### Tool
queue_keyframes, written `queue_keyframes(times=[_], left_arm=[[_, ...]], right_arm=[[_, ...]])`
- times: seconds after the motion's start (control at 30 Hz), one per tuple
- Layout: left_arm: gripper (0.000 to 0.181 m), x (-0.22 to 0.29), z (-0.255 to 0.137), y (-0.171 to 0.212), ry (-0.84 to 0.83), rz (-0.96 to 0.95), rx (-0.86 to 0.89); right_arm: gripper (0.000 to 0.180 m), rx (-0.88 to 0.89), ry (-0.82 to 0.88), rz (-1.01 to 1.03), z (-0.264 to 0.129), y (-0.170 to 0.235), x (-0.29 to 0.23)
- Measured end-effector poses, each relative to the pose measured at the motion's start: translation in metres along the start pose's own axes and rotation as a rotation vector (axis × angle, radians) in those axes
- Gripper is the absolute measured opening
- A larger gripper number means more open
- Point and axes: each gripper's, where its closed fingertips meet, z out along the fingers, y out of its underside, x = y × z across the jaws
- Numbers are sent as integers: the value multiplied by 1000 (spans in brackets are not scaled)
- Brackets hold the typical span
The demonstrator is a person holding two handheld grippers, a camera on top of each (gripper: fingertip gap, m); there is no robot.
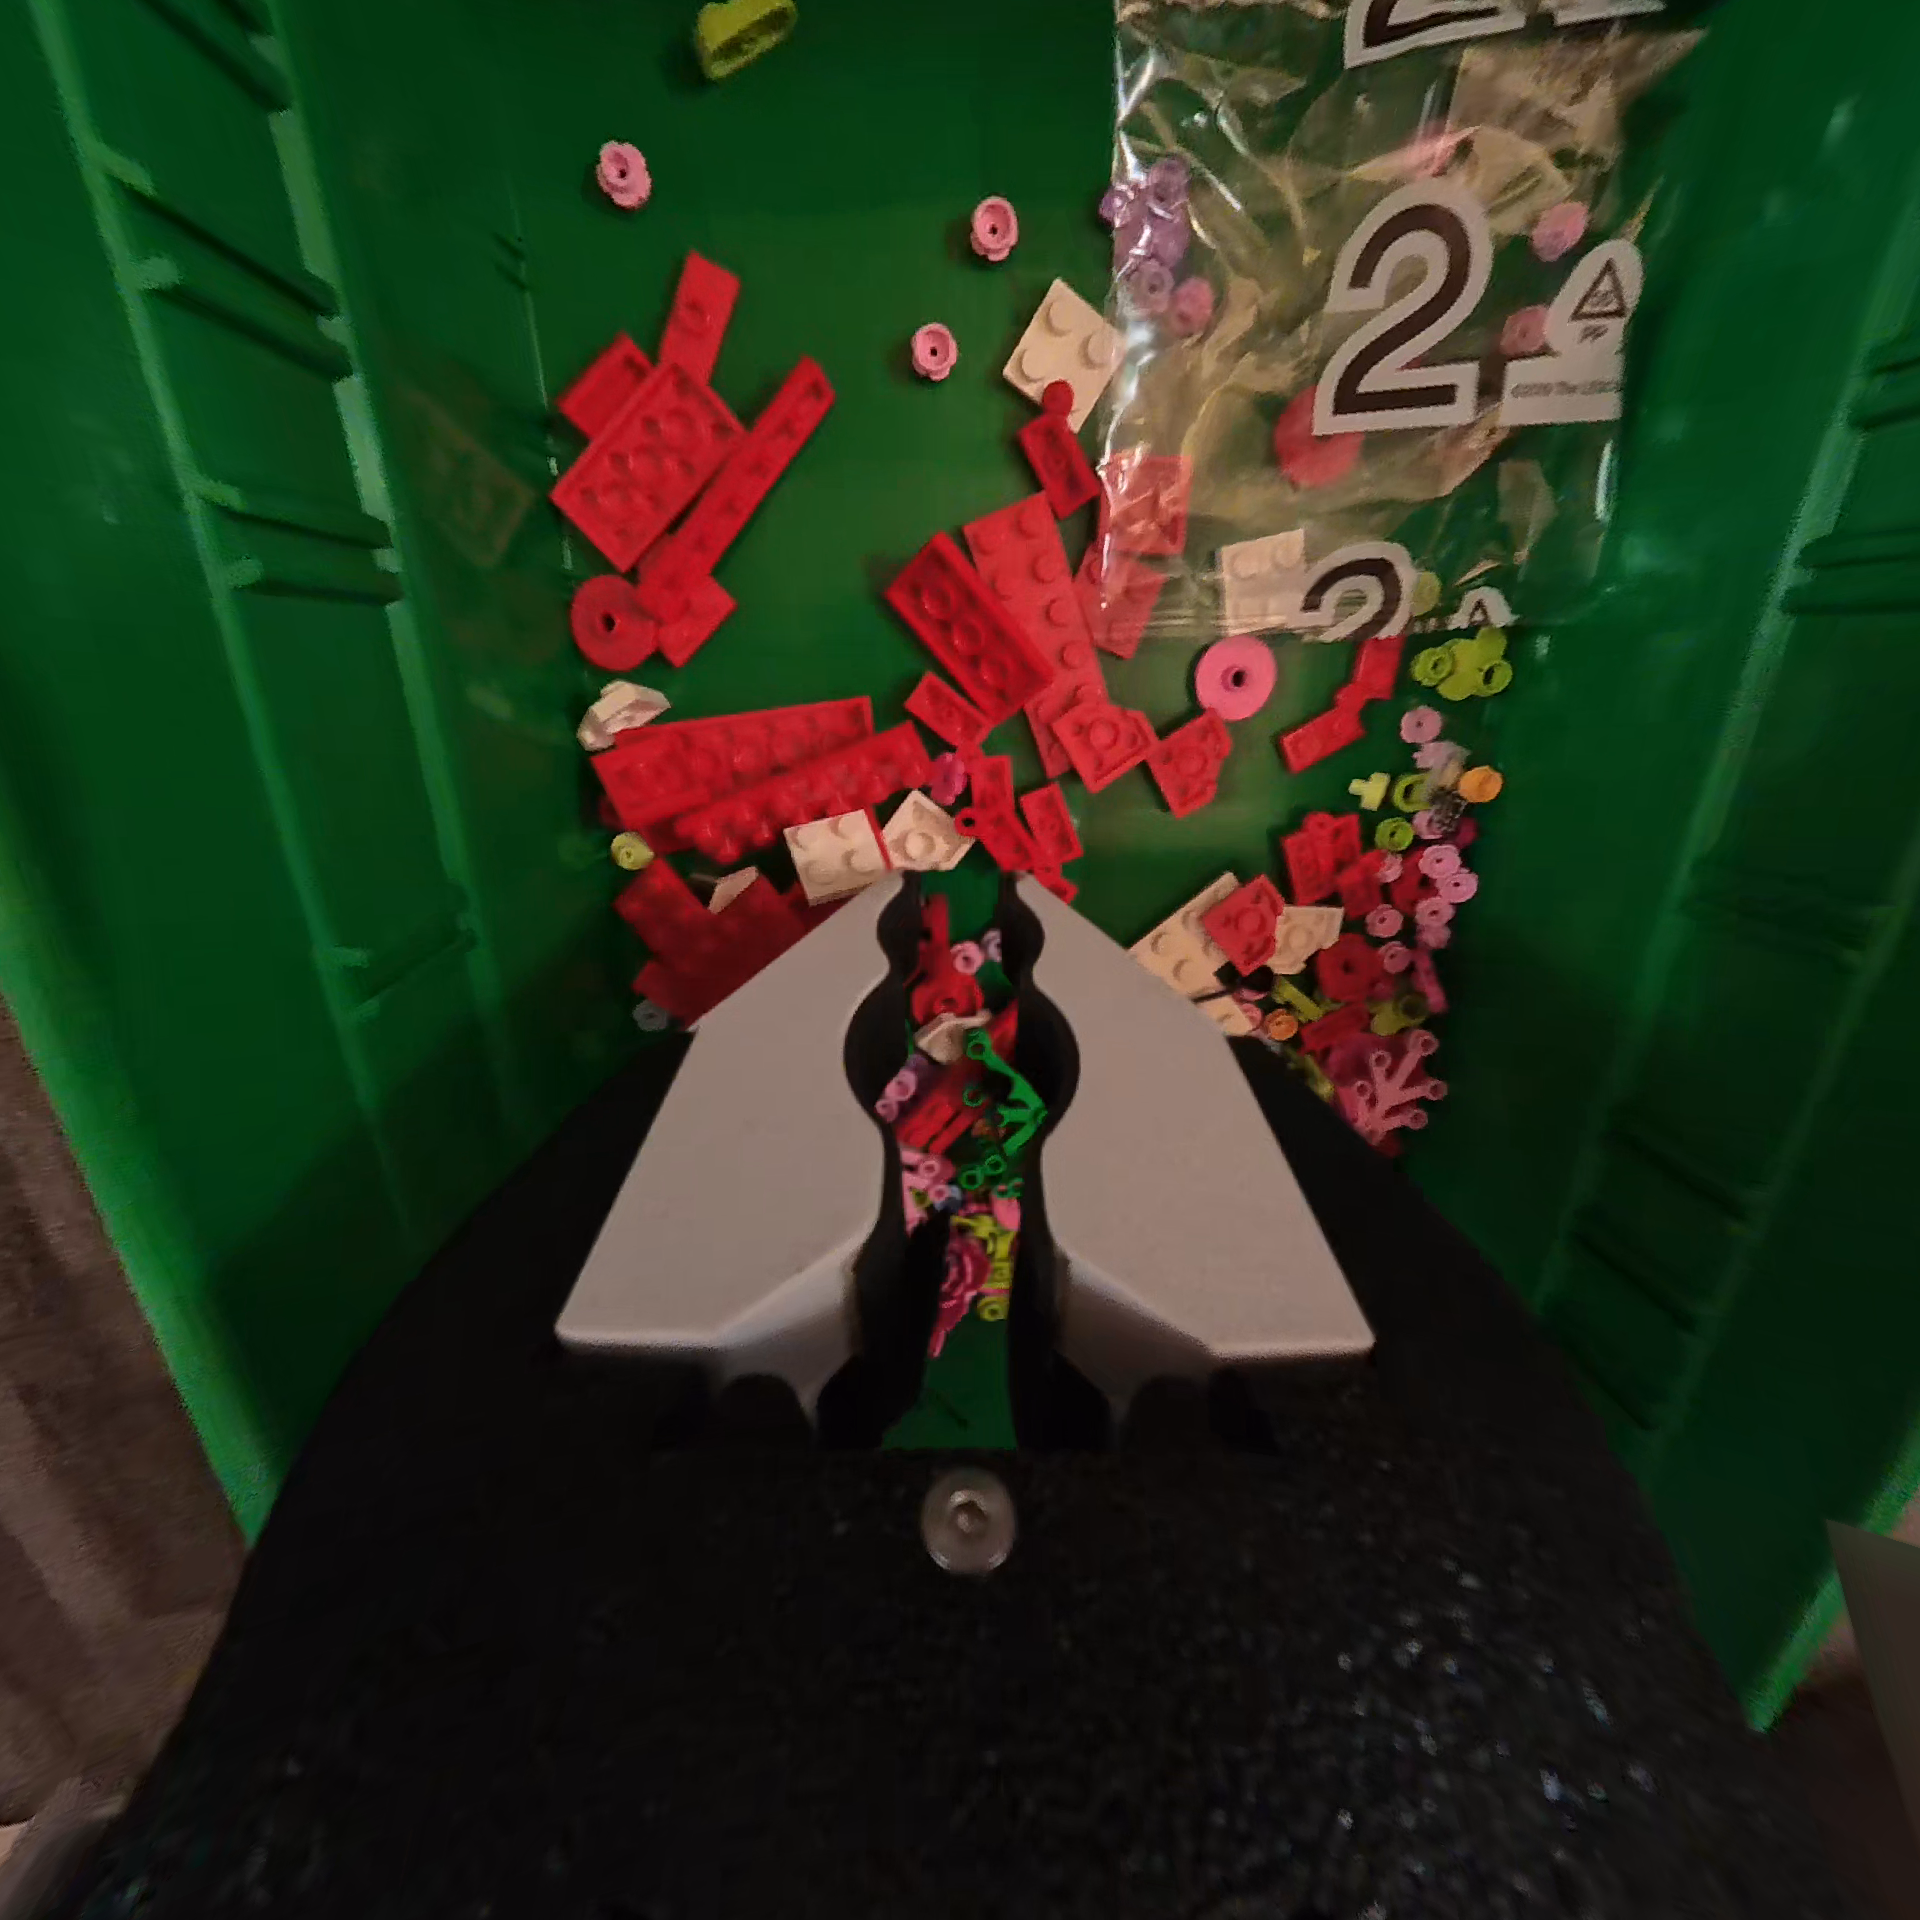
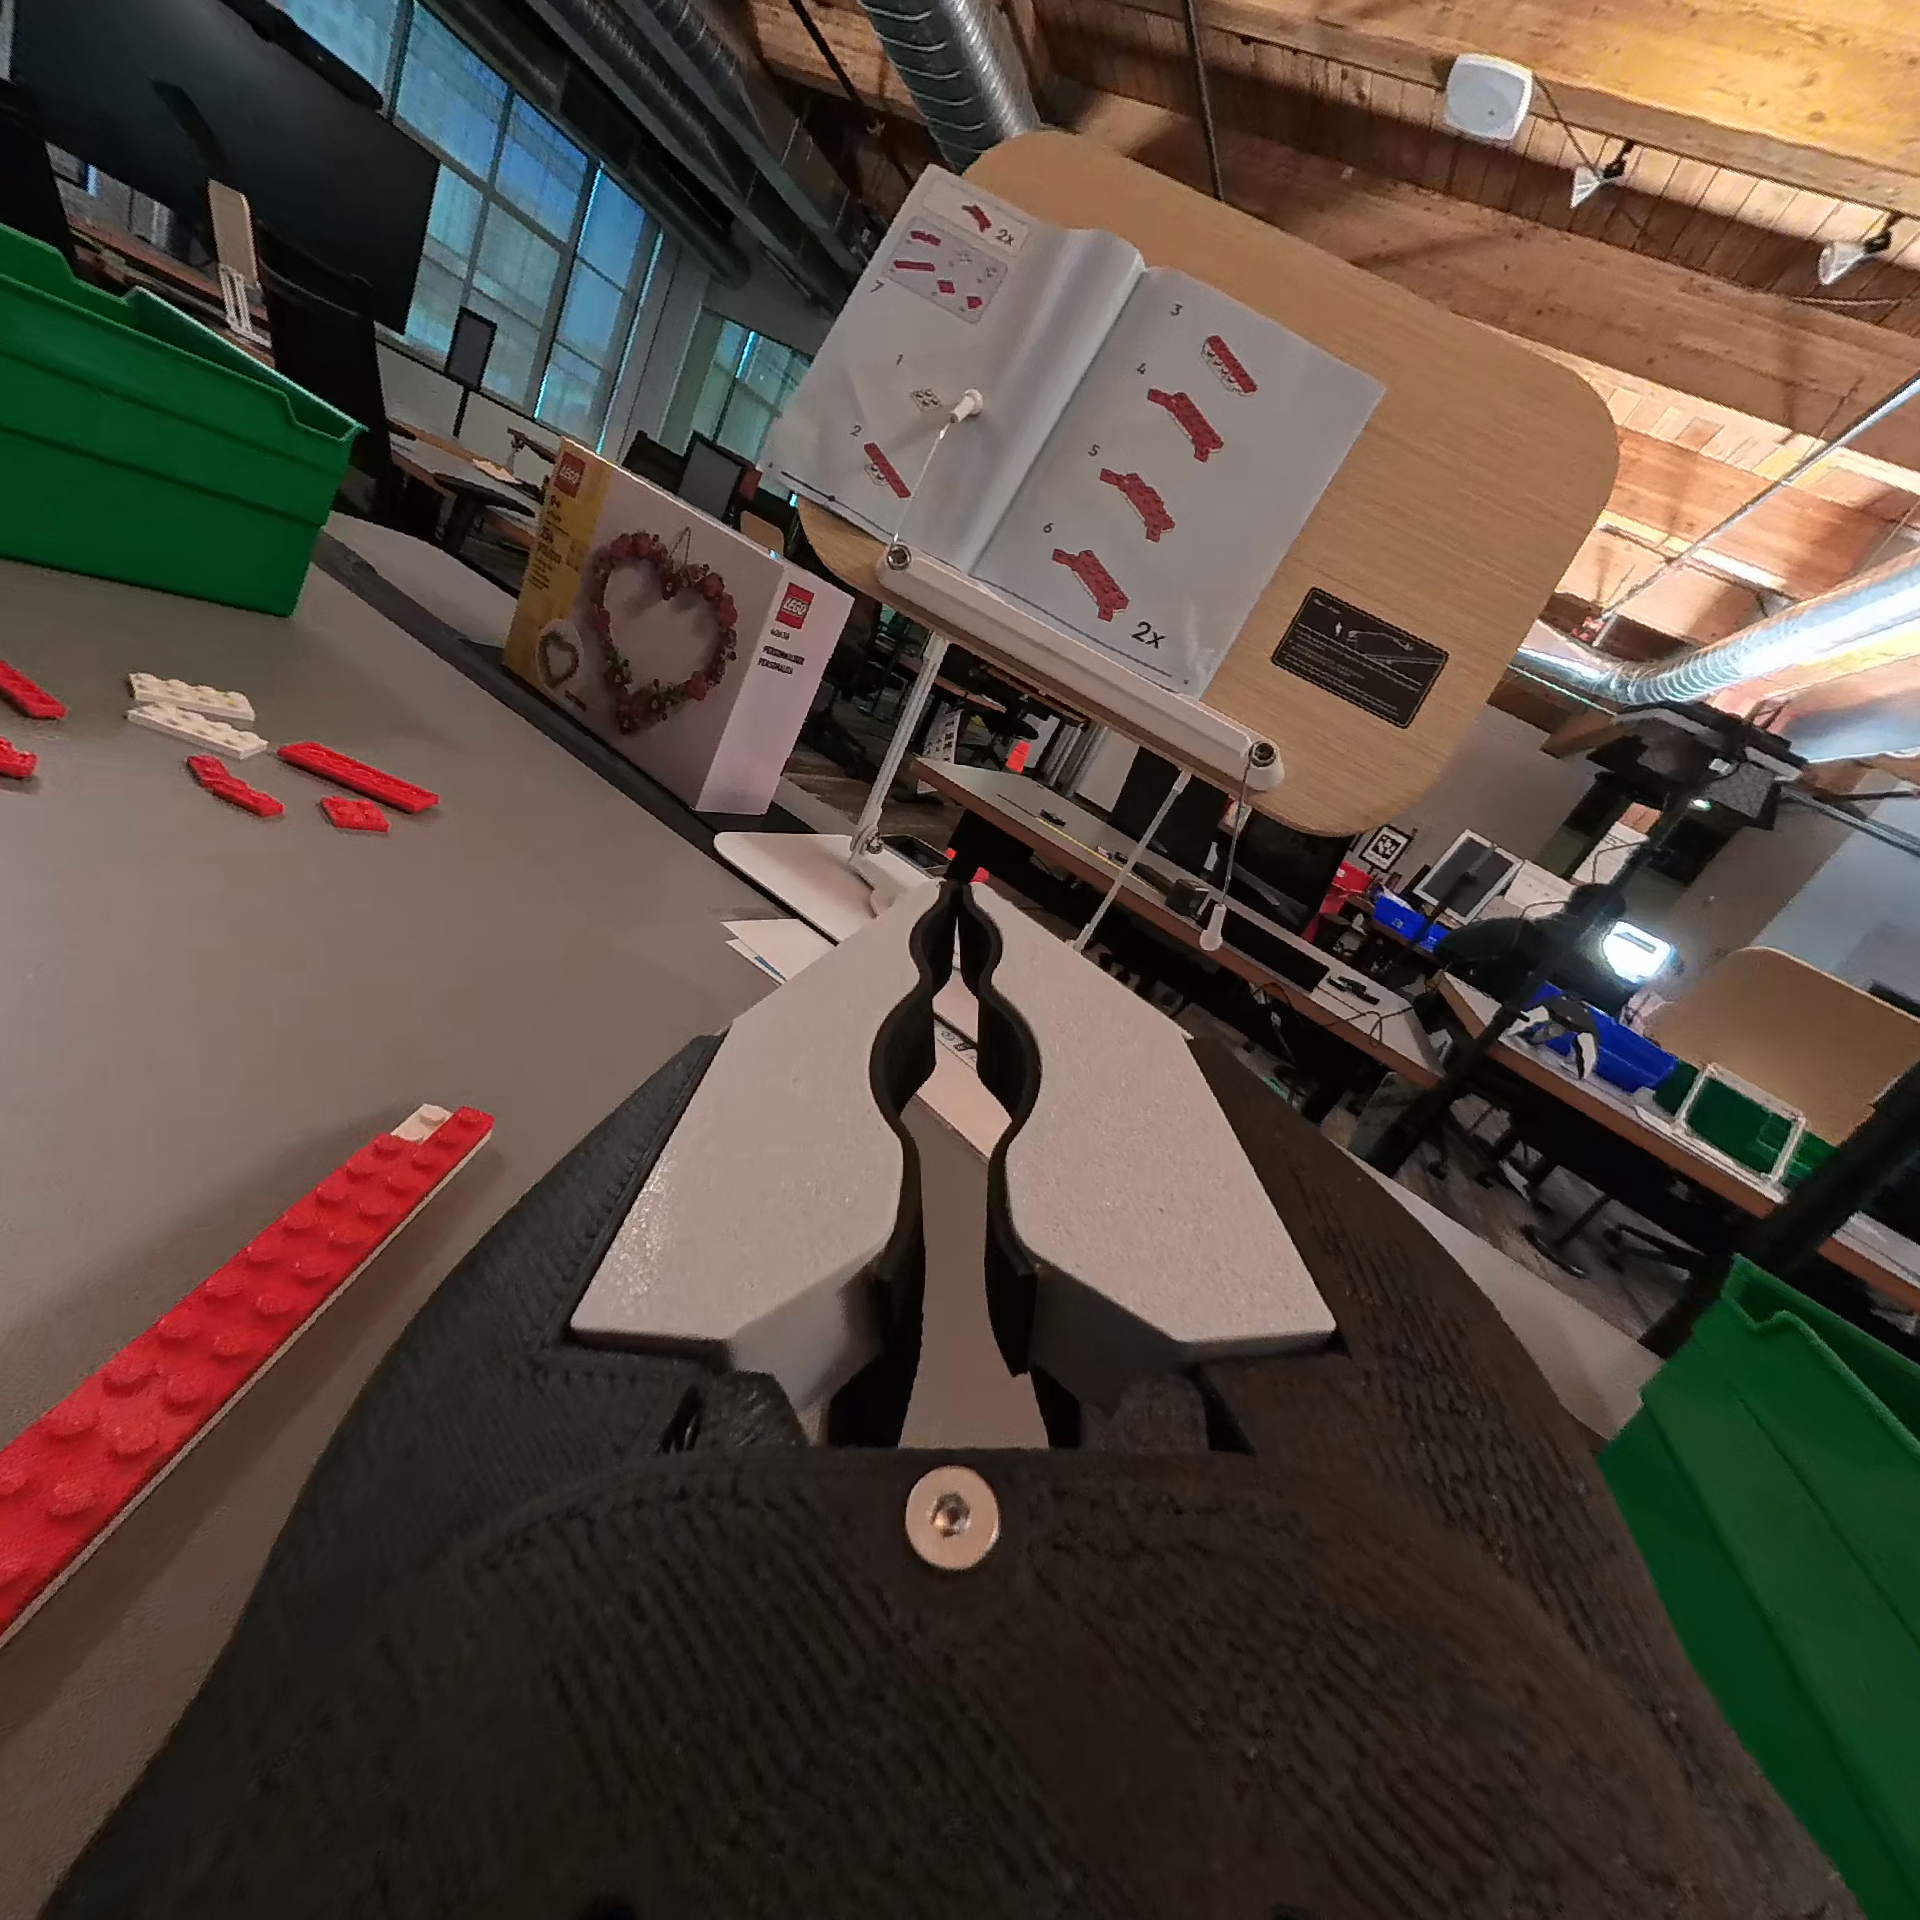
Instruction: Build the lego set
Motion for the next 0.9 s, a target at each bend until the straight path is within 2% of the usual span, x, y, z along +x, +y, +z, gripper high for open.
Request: queue_keyframes(times=[0.33,0.7,0.9], left_arm=[[10,-3,9,0,-7,12,-43],[21,-10,14,0,-87,63,-83],[16,-9,15,0,-88,69,-85]], right_arm=[[0,-4,-10,-10,0,1,-2],[0,-3,-14,-11,1,0,-3],[0,-4,-15,-11,1,1,-3]])
